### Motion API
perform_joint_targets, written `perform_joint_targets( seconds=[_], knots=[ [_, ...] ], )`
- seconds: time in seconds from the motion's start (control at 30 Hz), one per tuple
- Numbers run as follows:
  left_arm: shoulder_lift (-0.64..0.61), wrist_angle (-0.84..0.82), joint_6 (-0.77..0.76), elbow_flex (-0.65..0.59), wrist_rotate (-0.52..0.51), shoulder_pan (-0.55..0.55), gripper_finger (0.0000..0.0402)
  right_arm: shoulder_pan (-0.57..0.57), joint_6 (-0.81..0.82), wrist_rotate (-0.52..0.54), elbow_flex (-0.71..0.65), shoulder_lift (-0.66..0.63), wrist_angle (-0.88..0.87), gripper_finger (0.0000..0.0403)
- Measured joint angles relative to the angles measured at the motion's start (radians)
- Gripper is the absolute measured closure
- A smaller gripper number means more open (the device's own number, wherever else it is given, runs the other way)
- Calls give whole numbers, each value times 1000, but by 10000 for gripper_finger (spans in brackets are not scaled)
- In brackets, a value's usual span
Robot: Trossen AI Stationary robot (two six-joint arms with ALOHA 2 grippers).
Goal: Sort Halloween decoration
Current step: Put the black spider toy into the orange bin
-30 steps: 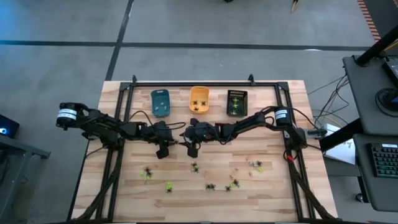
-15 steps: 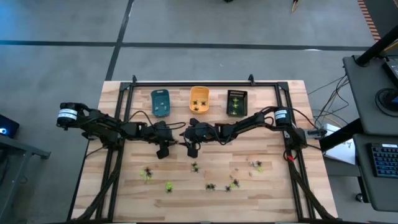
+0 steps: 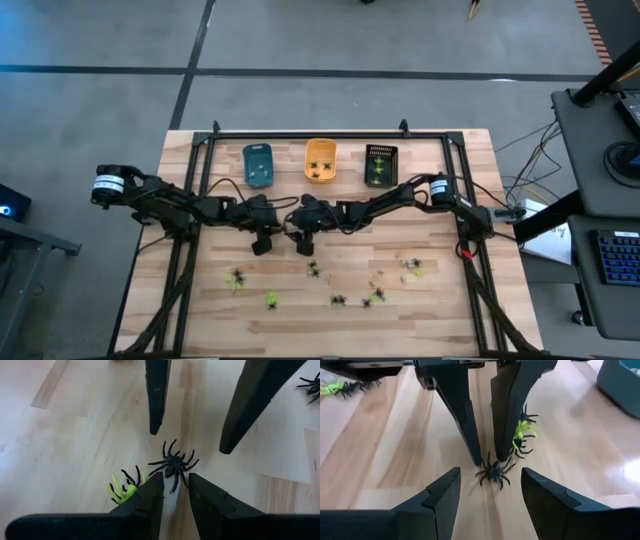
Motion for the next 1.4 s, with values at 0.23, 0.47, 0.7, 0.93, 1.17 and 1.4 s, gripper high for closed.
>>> perform_joint_targets(
  seconds=[0.23,0.47,0.7,0.93,1.17,1.4],
  knots=[
    [0,5,0,-1,-2,0,324,-2,1,0,-1,11,8,204],
    [0,7,-1,-2,-4,0,324,-2,20,2,36,79,24,204],
    [0,8,-1,-2,-5,0,324,-2,13,8,56,94,15,220],
    [0,9,-1,-2,-5,0,324,-4,11,19,56,93,13,273],
    [-15,1,-6,-3,19,2,324,-4,4,16,55,93,9,324],
    [-36,-17,-12,-3,27,1,324,-4,2,16,55,93,8,353]
  ],
)
